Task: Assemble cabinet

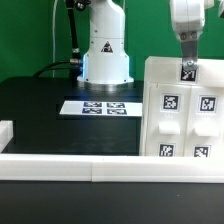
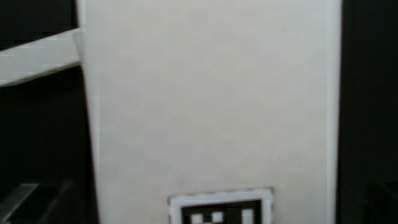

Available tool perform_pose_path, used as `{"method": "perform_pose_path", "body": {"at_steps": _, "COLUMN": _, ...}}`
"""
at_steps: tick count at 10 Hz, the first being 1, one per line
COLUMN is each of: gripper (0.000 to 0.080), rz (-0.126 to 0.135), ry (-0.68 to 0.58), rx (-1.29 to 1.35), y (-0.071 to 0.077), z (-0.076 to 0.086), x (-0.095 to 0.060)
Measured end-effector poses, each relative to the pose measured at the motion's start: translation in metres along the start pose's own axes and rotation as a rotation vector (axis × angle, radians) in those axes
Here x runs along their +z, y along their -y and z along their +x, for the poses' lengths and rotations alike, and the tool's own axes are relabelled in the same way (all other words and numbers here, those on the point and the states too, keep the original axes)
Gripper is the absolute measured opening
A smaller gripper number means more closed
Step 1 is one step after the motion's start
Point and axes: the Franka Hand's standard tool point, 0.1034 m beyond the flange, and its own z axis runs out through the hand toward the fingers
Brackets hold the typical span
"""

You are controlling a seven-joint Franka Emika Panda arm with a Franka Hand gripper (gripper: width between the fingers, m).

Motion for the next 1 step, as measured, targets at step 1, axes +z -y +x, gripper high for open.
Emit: {"method": "perform_pose_path", "body": {"at_steps": 1, "gripper": 0.0796, "rz": -0.001, "ry": 0.000, "rx": -0.007, "y": -0.0003, "z": -0.0004, "x": 0.0003}}
